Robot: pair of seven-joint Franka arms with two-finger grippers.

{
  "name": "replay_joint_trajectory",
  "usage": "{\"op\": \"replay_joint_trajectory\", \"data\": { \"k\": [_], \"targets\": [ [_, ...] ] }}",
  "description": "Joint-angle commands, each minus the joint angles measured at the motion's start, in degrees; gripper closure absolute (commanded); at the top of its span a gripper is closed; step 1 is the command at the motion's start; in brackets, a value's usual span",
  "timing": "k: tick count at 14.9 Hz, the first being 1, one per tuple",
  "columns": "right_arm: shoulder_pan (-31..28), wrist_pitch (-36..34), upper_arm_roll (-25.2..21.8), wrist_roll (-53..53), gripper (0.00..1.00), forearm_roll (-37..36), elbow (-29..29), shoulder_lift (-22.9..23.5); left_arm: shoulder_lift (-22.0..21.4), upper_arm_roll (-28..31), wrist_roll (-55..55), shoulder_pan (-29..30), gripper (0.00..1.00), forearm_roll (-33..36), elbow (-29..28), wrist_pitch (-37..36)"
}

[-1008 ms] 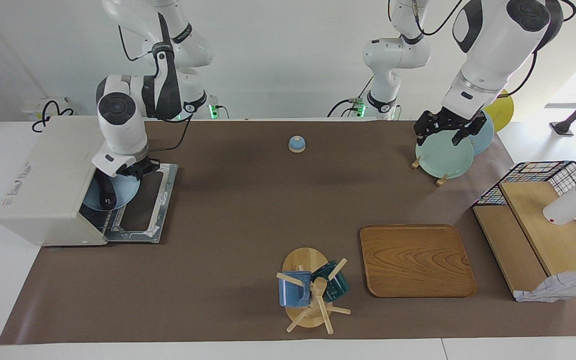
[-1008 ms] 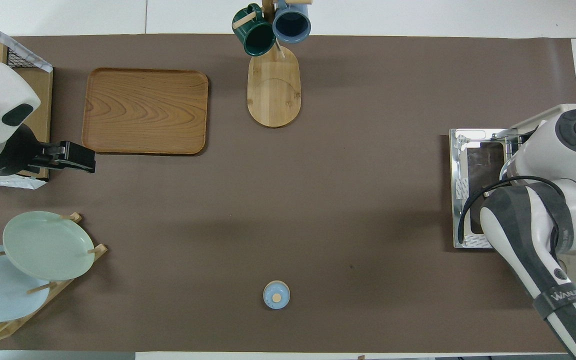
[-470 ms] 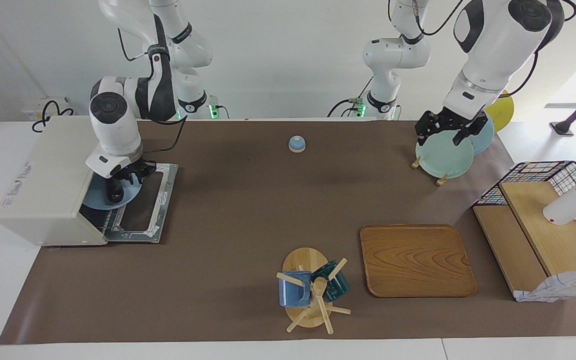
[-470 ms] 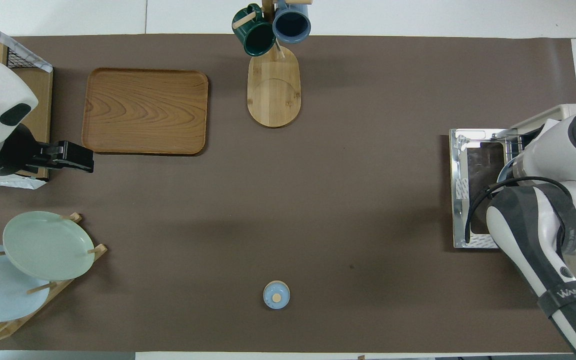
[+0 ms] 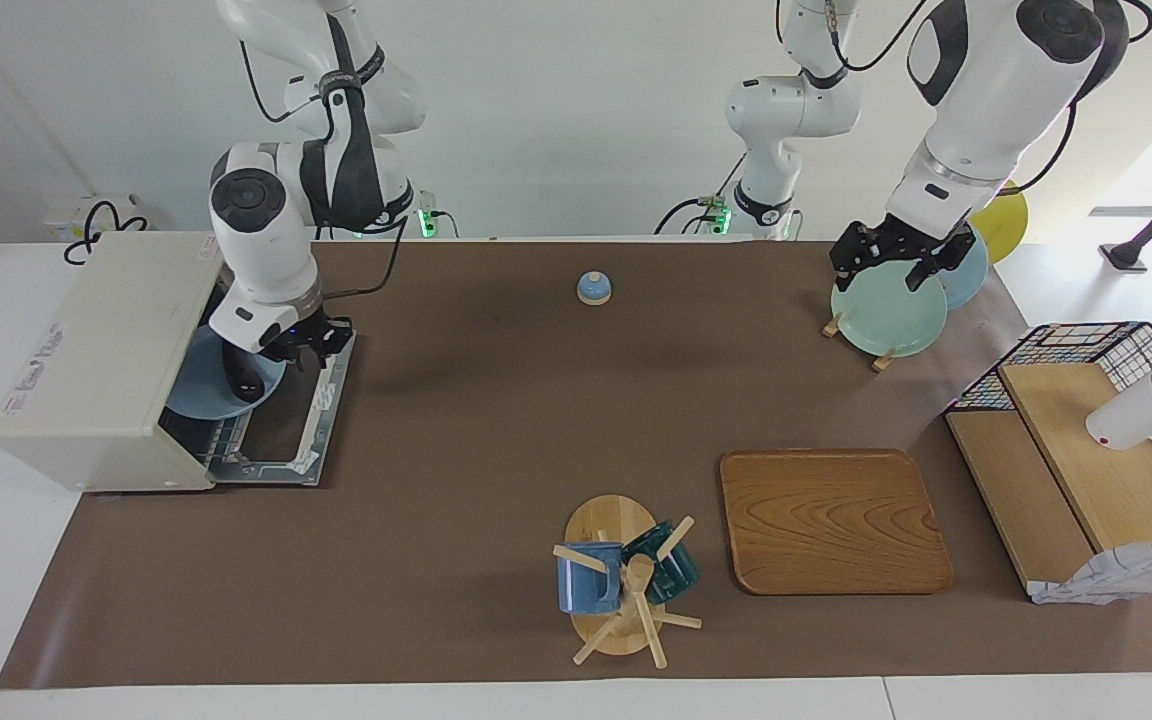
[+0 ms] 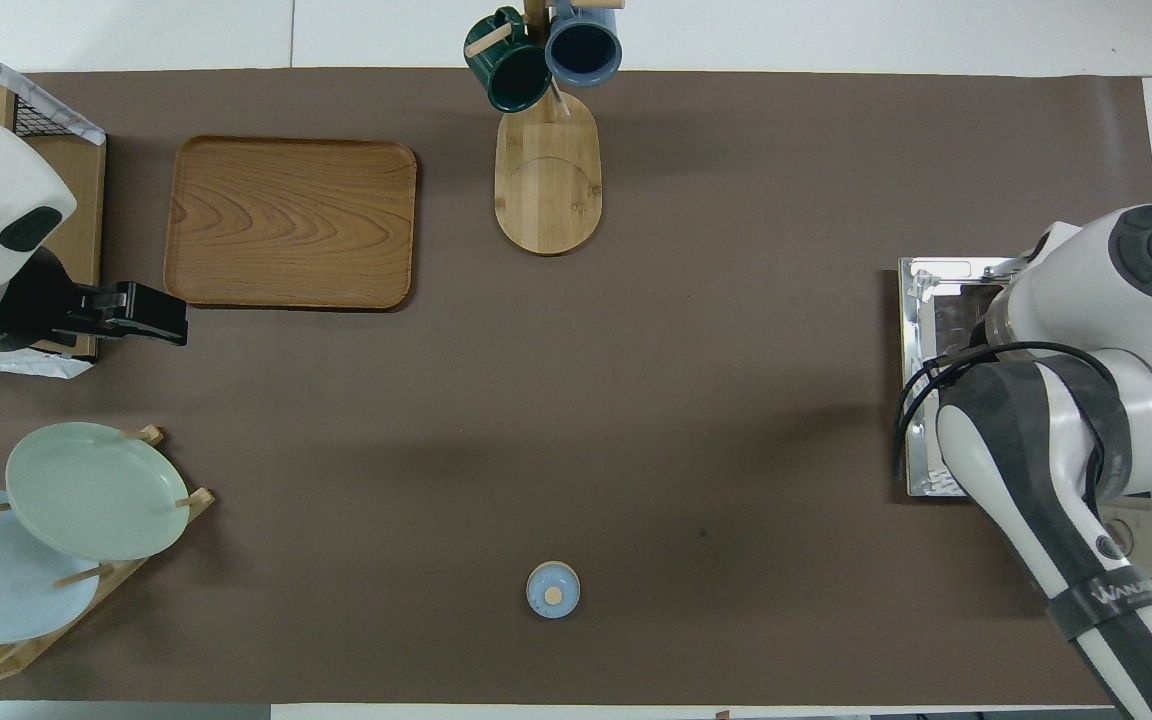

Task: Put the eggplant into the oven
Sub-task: 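Push the oven door shut with the right gripper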

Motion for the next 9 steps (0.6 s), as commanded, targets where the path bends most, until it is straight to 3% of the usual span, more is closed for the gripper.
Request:
{"op": "replay_joint_trajectory", "data": {
  "k": [1,4,9],
  "targets": [
    [0.67,8.28,0.05,3.21,1.00,0.45,-4.52,2.63,-1.14,0.01,0.25,0.12,0.00,1.14,-0.95,0.07],
    [0.15,11.56,0.05,3.47,1.00,-0.16,-4.79,6.33,-1.14,0.01,0.25,0.12,0.00,1.14,-0.95,0.07],
    [-1.00,11.74,-0.13,3.91,1.00,-2.26,-5.32,7.56,-1.14,0.01,0.25,0.12,0.00,1.14,-0.95,0.07]
  ]
}}
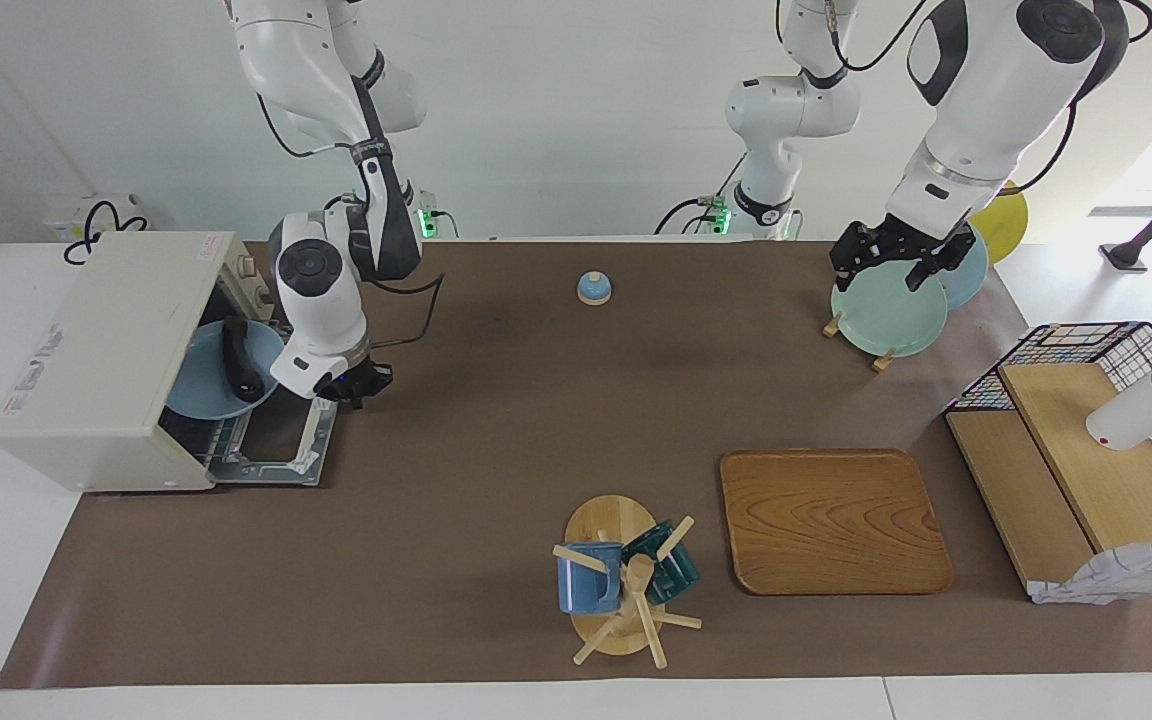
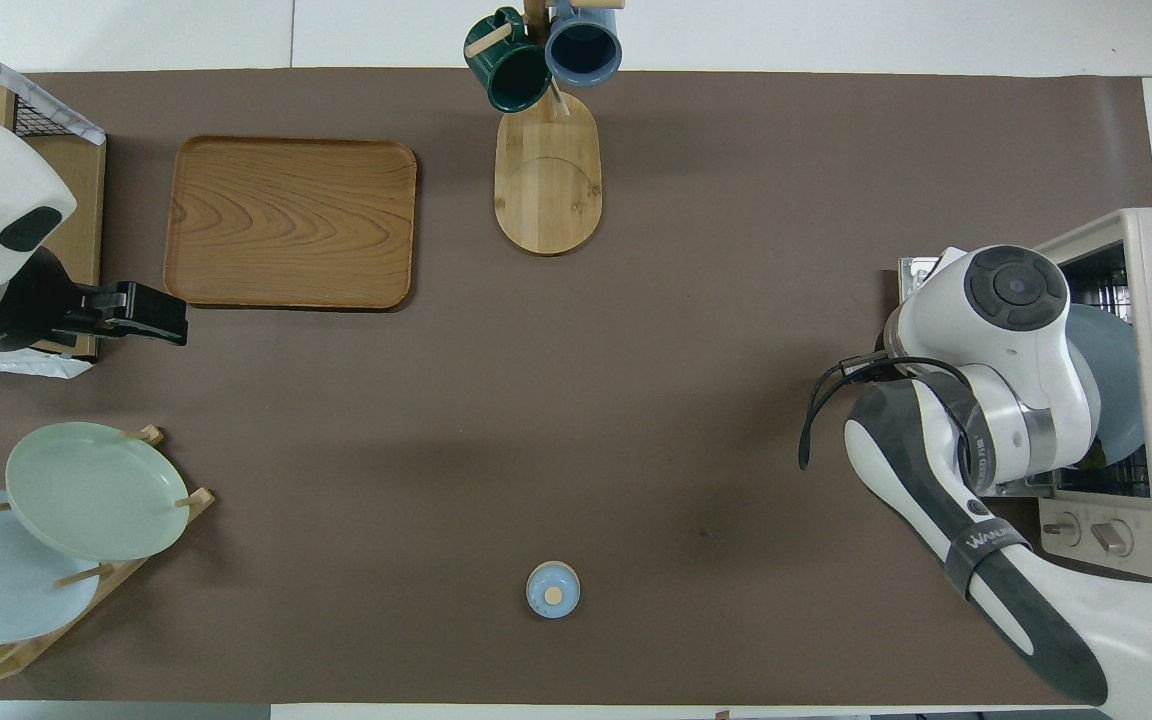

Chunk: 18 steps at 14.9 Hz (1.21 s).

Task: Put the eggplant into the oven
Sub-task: 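Push the oven door shut with the right gripper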

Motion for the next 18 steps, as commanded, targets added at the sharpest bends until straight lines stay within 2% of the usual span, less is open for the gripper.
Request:
{"op": "replay_joint_trajectory", "data": {
  "k": [1,8,10,14,18],
  "targets": [
    [-1.07,0.55,0.30,1.09,1.00,-1.69,-1.08,-0.43,-1.14,0.01,0.25,0.12,0.00,1.14,-0.95,0.07],
    [-1.51,0.55,0.30,1.00,1.00,-5.73,-1.53,-0.52,-1.14,0.01,0.25,0.12,0.00,1.14,-0.95,0.07],
    [-1.34,-0.32,0.39,0.65,1.00,-10.28,-1.00,-0.43,-1.14,0.01,0.25,0.12,0.00,1.14,-0.95,0.07],
    [-1.86,-9.54,0.48,-3.10,1.00,-11.80,6.98,0.36,-1.14,0.10,0.25,0.12,0.00,1.14,-0.95,0.07],
    [-5.46,-18.76,0.48,-9.71,1.00,-10.58,12.96,-1.57,-1.14,0.01,0.25,0.12,0.00,1.14,-0.95,0.07]
  ]
}}
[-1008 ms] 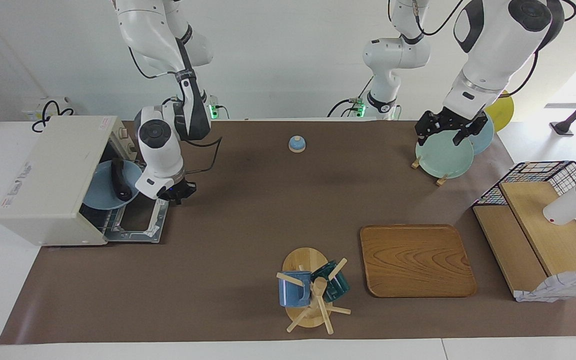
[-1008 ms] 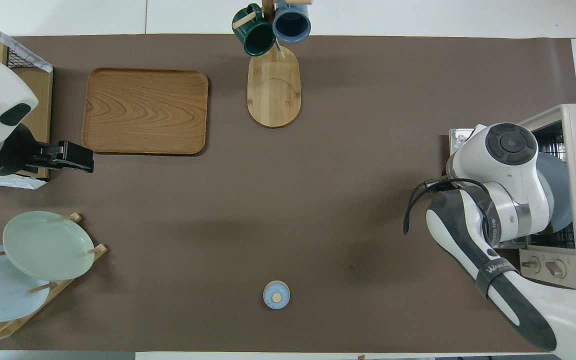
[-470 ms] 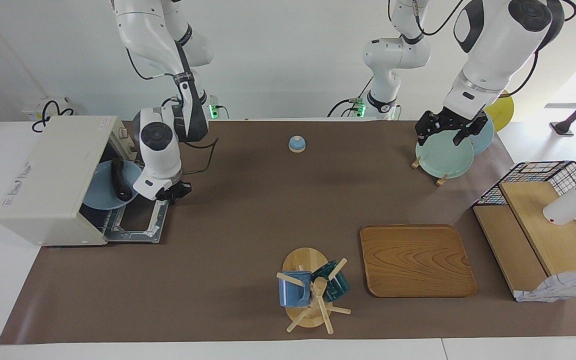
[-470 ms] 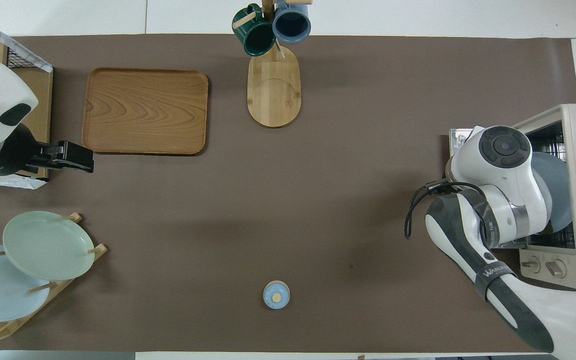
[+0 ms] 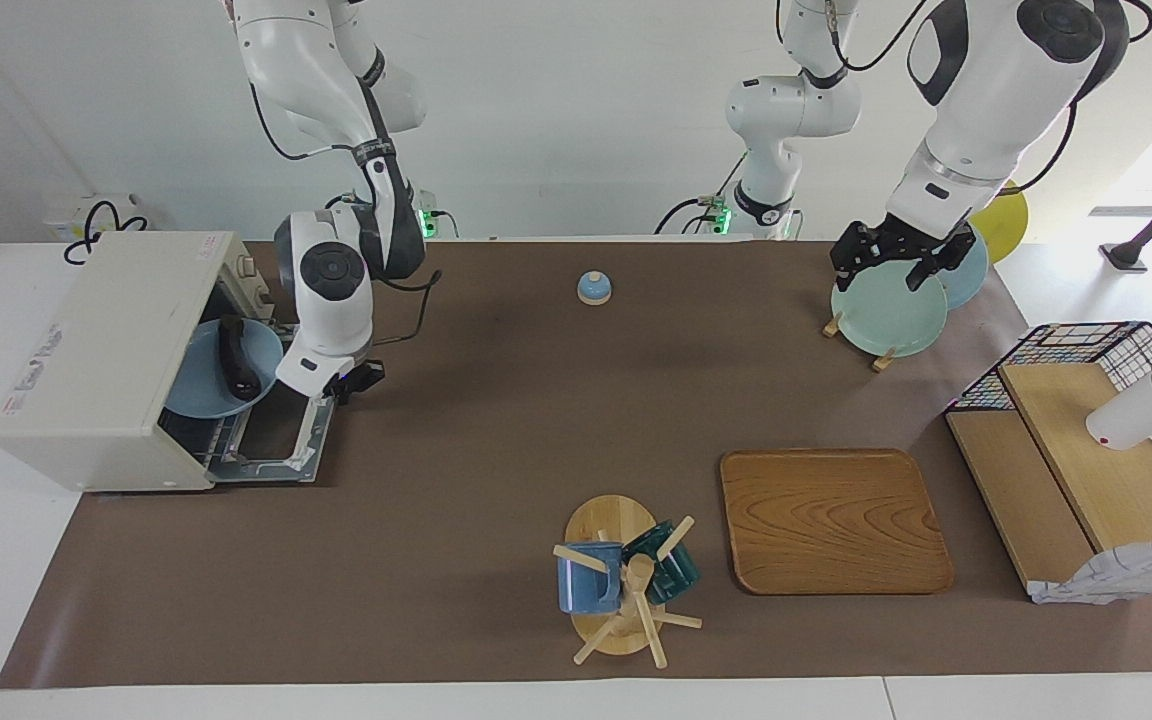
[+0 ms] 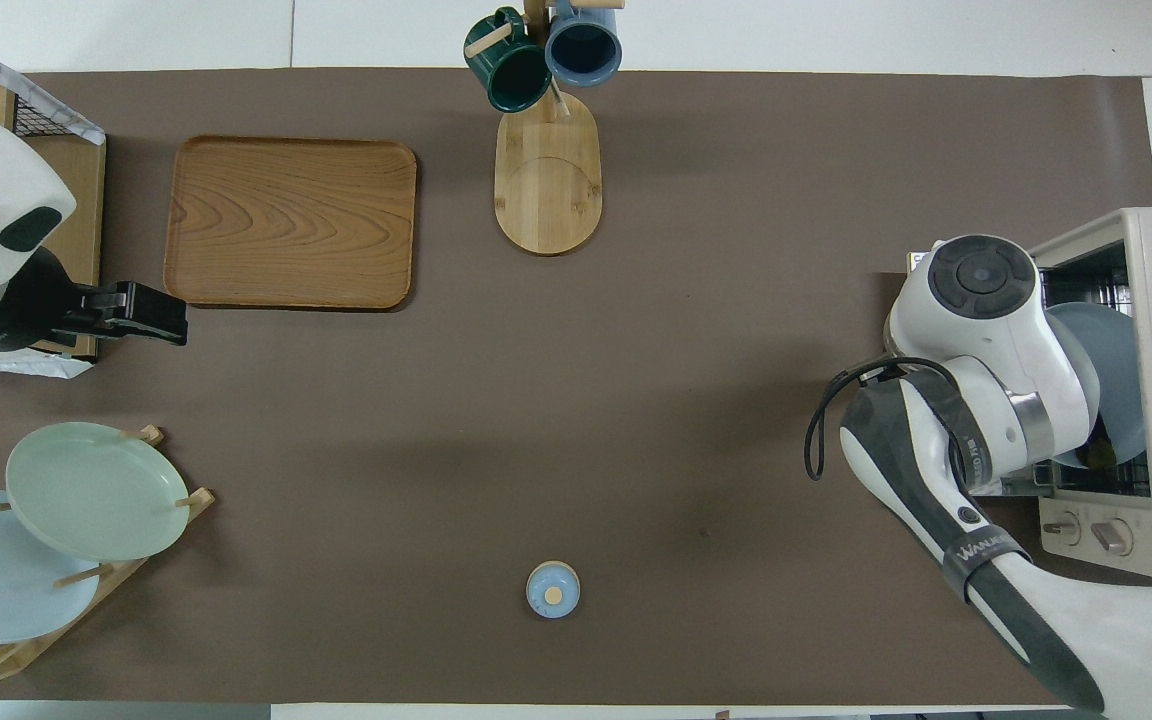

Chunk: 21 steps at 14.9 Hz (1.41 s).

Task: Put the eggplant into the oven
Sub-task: 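Push the oven door shut with the right gripper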

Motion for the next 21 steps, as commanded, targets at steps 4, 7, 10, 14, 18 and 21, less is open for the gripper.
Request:
{"op": "replay_joint_trajectory", "data": {
  "k": [4,7,10,14,18,21],
  "targets": [
    [-7.34,-7.67,-1.43,-10.23,1.00,-0.08,5.01,-3.67,-1.14,0.01,0.25,0.12,0.00,1.13,-0.95,0.07],
    [-9.36,-8.82,-1.52,-13.58,1.00,0.36,5.01,-6.13,-1.14,0.01,0.25,0.12,0.00,1.13,-0.95,0.07],
    [-9.28,-14.68,-1.43,-14.20,1.00,1.23,8.24,-8.25,-1.14,0.10,0.25,0.12,0.00,1.13,-0.95,0.07],
    [-8.49,-22.78,-1.08,-13.41,0.87,10.71,18.88,-6.59,-1.14,0.01,0.25,0.12,0.00,1.13,-0.95,0.07],
    [-8.93,-22.88,-1.08,-11.66,0.00,14.16,22.50,-5.09,-1.14,0.01,0.25,0.12,0.00,1.13,-0.95,0.07],
    [-8.23,-24.55,-1.08,-6.32,0.00,14.07,23.47,-5.00,-1.14,0.01,0.25,0.12,0.00,1.13,-0.95,0.07]
  ]
}}
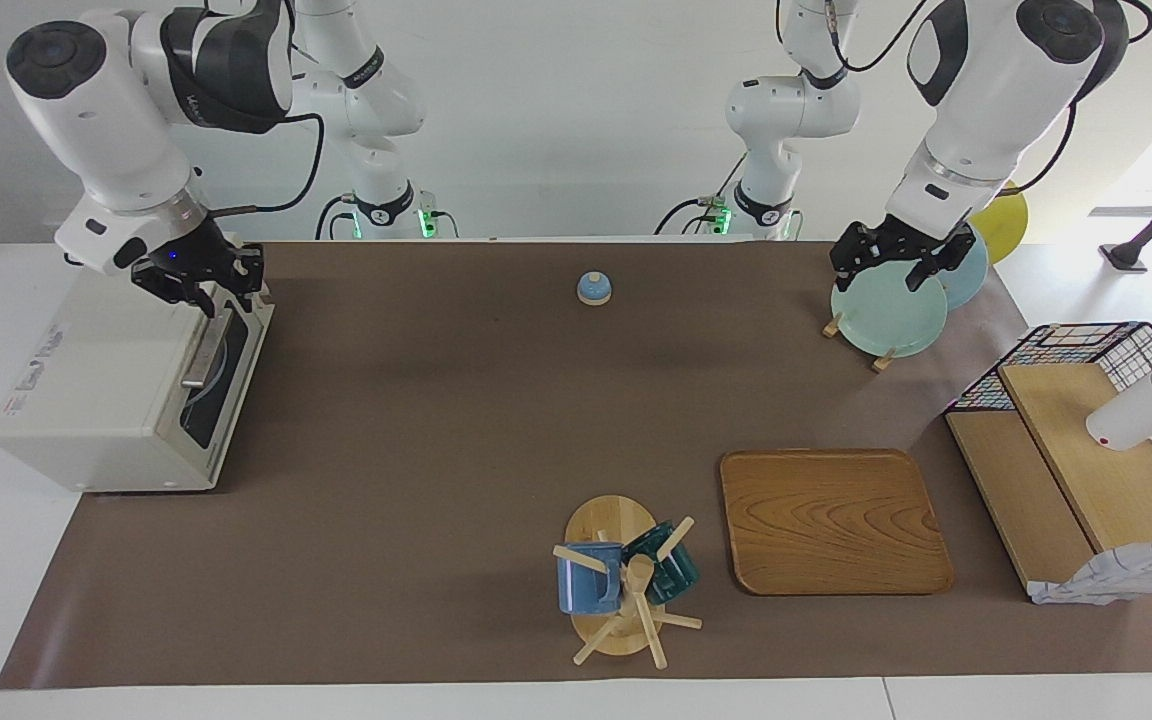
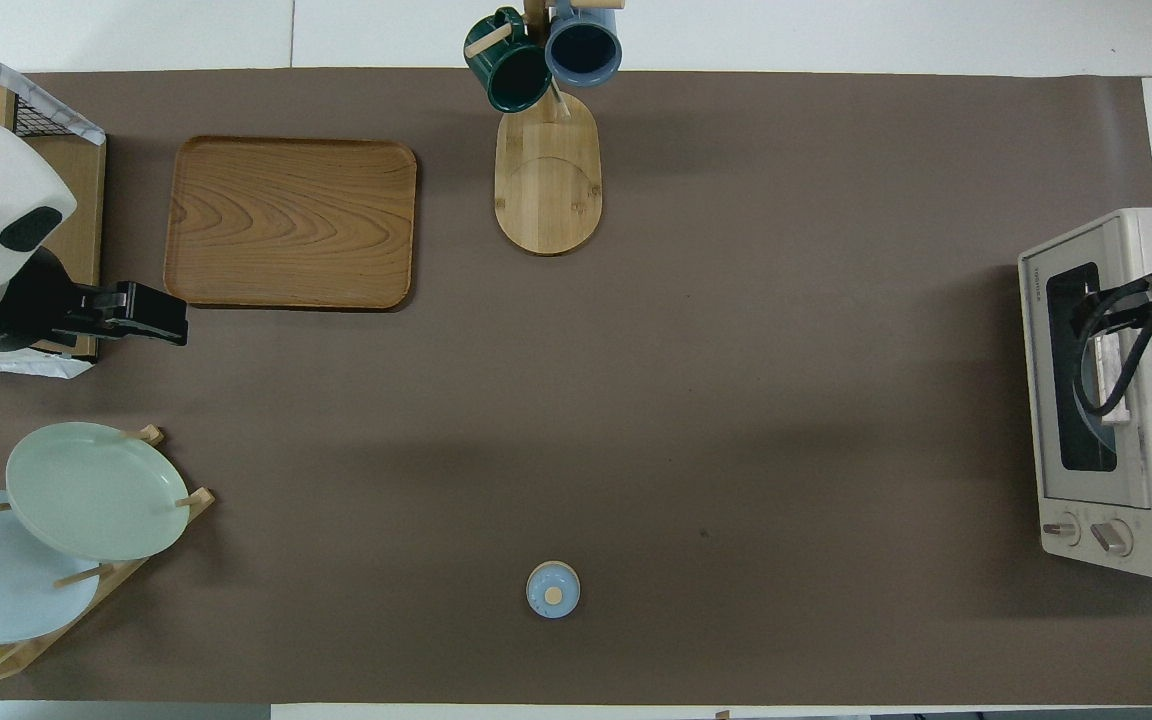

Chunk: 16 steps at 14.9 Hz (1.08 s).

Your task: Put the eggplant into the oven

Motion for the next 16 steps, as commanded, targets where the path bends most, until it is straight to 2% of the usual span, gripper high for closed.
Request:
{"op": "replay_joint_trajectory", "data": {
  "k": [1,4,6,10,13,16],
  "targets": [
    [-0.01,-2.58,0.12,4.06,0.00,1.54,2.37,1.77,-1.14,0.01,0.25,0.12,0.00,1.13,-0.95,0.07],
    [6.13,-3.73,-1.01,8.87,0.00,0.22,1.85,-0.40,-1.14,0.01,0.25,0.12,0.00,1.13,-0.95,0.16],
    [7.37,-3.20,-1.54,10.21,0.00,0.66,1.32,-1.74,-1.14,0.01,0.25,0.12,0.00,1.13,-0.95,0.07],
    [7.73,-2.85,-3.12,10.21,0.00,2.76,1.41,-1.74,-1.14,0.01,0.25,0.12,0.00,1.13,-0.95,0.07],
    [7.64,-1.54,-3.74,10.30,0.00,3.30,-0.88,-3.76,-1.14,0.01,0.25,0.12,0.00,1.13,-0.95,0.07],
    [7.73,-0.22,-3.83,10.56,0.00,3.47,-0.70,-3.23,-1.14,0.01,0.25,0.12,0.00,1.13,-0.95,0.07]
  ]
}}
